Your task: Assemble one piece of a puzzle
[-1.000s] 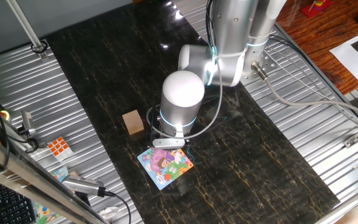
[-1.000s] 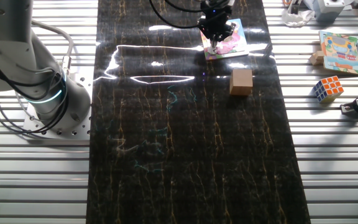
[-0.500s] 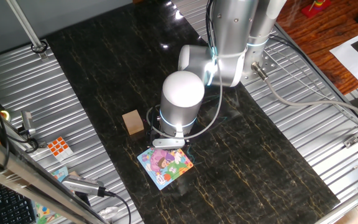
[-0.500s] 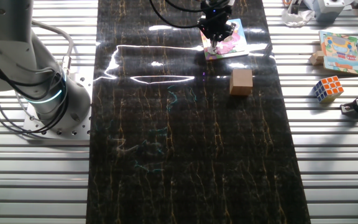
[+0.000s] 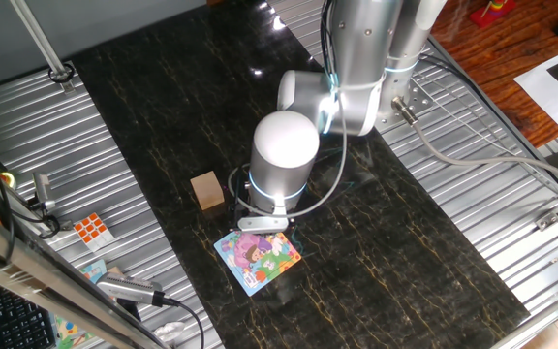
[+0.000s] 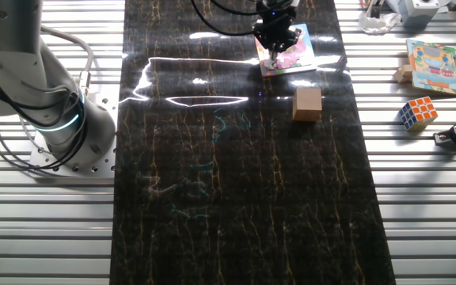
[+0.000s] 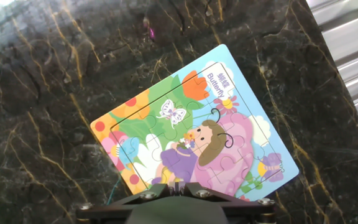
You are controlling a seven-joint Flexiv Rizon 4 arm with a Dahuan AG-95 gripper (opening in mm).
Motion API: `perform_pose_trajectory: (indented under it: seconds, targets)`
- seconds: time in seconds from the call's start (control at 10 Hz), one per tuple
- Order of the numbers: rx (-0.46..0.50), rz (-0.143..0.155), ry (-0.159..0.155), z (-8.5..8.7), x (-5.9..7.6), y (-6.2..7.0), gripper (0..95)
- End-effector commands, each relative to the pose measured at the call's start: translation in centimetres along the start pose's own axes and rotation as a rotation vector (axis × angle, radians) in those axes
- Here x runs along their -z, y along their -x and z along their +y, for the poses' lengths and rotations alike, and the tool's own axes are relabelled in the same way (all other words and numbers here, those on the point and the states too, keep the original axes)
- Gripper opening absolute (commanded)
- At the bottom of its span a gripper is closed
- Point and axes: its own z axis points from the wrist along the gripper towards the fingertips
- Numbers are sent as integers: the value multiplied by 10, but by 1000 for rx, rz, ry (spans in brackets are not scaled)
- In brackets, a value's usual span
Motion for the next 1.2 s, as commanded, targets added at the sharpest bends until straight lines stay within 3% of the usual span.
perform_pose_trajectory:
  seconds: [0.1, 0.7, 1.2]
  targets:
    - [7, 1, 1, 1, 1, 0, 0]
    - [-5, -8, 4, 4, -2, -4, 0]
    - [8, 8, -3, -3, 5, 1, 0]
